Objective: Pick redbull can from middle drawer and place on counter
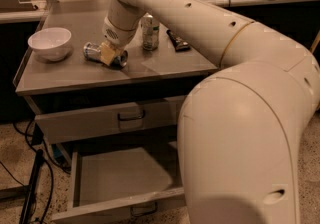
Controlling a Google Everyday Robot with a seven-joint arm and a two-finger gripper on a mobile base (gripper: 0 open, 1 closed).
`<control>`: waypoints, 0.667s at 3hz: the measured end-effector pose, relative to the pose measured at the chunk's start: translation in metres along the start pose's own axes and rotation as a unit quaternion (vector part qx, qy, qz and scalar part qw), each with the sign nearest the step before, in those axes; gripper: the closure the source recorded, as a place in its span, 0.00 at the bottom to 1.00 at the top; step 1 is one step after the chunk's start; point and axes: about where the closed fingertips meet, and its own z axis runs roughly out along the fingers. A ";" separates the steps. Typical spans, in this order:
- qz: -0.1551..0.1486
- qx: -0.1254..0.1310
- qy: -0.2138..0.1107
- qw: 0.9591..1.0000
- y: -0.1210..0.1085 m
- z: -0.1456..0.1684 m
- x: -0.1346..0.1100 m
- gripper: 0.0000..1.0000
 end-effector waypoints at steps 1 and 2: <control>0.000 0.000 0.000 1.000 0.000 0.000 0.000 0.34; 0.000 0.000 0.000 1.000 0.000 0.000 0.000 0.13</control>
Offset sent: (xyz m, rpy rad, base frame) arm 0.0000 0.0000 0.0000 0.0000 0.0000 0.0000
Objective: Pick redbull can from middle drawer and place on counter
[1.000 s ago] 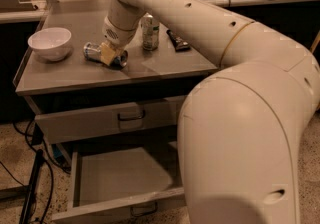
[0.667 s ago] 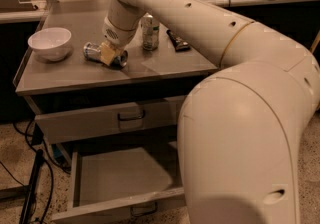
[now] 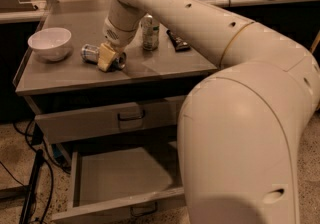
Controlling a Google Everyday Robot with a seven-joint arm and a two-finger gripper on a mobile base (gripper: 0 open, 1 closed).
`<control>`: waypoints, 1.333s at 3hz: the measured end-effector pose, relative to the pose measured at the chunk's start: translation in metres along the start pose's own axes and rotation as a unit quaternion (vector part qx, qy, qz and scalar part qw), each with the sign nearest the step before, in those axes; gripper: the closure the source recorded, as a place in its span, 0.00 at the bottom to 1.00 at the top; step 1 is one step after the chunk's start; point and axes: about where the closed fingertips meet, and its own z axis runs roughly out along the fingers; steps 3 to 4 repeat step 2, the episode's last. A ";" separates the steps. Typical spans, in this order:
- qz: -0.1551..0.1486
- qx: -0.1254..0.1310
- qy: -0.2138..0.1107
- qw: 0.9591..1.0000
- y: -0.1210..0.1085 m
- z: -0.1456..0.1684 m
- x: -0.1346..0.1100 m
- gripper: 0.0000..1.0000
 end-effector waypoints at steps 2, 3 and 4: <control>0.000 0.000 0.000 1.000 0.000 0.000 0.000 0.00; 0.000 0.000 0.000 1.000 0.000 0.000 0.000 0.00; 0.000 0.000 0.000 1.000 0.000 0.000 0.000 0.00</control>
Offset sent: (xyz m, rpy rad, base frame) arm 0.0000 0.0000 0.0000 0.0000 0.0000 0.0000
